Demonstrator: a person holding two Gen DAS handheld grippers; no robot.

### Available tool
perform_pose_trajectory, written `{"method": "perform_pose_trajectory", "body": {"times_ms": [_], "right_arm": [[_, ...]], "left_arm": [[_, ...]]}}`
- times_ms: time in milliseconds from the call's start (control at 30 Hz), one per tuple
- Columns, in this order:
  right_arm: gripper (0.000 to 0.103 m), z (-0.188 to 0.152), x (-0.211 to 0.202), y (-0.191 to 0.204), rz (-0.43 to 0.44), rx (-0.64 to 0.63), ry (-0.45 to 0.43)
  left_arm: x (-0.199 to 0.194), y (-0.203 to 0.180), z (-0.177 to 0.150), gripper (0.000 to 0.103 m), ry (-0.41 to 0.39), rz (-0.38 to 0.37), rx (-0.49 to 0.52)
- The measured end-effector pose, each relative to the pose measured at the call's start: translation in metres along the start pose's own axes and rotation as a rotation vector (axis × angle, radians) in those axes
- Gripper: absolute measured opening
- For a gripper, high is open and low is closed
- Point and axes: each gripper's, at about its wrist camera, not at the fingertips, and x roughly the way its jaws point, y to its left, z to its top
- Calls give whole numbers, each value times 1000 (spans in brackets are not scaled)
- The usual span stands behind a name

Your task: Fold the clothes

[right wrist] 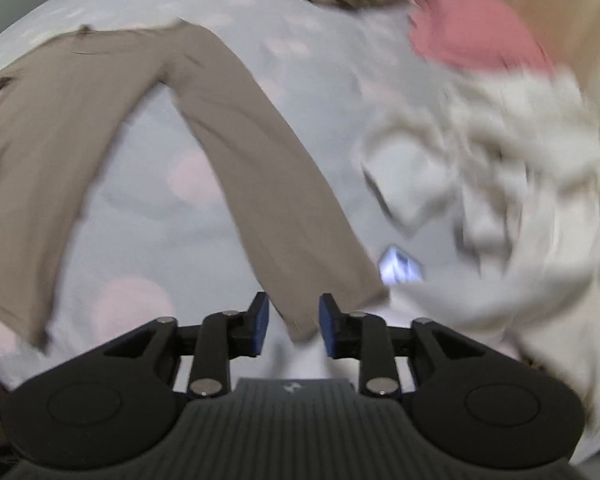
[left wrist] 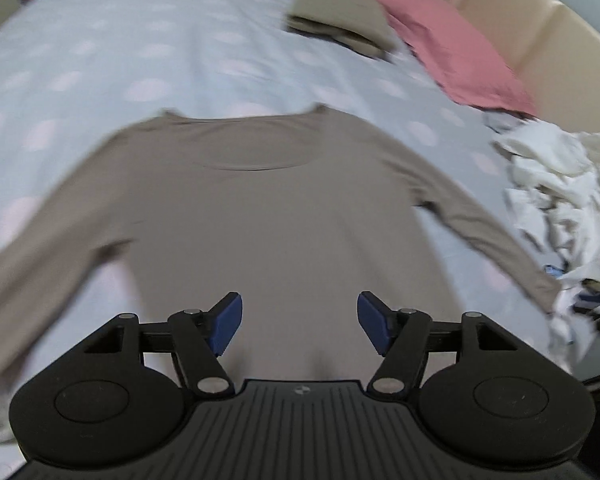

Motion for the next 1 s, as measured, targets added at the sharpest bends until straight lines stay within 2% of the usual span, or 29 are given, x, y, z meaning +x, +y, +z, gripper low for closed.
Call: {"method": "perform_pose_trajectory", "body": {"times_ms": [67,167,200,233,300,367,467,533,633,733,867,1000], "right_arm": [[40,31,-10,19,23,-75,-14],[50,83,-11,58,150,-161,2],[50,95,-5,69,203,-148,17],[50,106,1,80,256,-136,33],[50,111,18,106,352,-117,71],[50,99,34,130,364,-156,132],[47,67,64,145,389,-170,266],[46,52,77,142,417,-134,372],[46,42,78,136,424,-91,407],[46,37,79,130,416,-68,398],[35,30,86,122,510,29,408],[34,28,88,130,502,6,423]], "left_arm": [[-8,27,-21,66,-13,37,-44],[-5,63,-55,66,19,54,-190],[-4,71,-69,66,44,53,-242],[-2,75,-84,66,66,46,-264],[0,75,-115,66,115,39,-245],[2,72,-139,66,166,39,-225],[5,69,-163,65,224,13,-240],[5,67,-174,66,247,-1,-242],[-1,64,-182,66,262,-23,-252],[-6,64,-191,66,276,-30,-250],[-1,63,-203,65,293,-32,-253],[6,58,-210,65,307,-10,-212]]}}
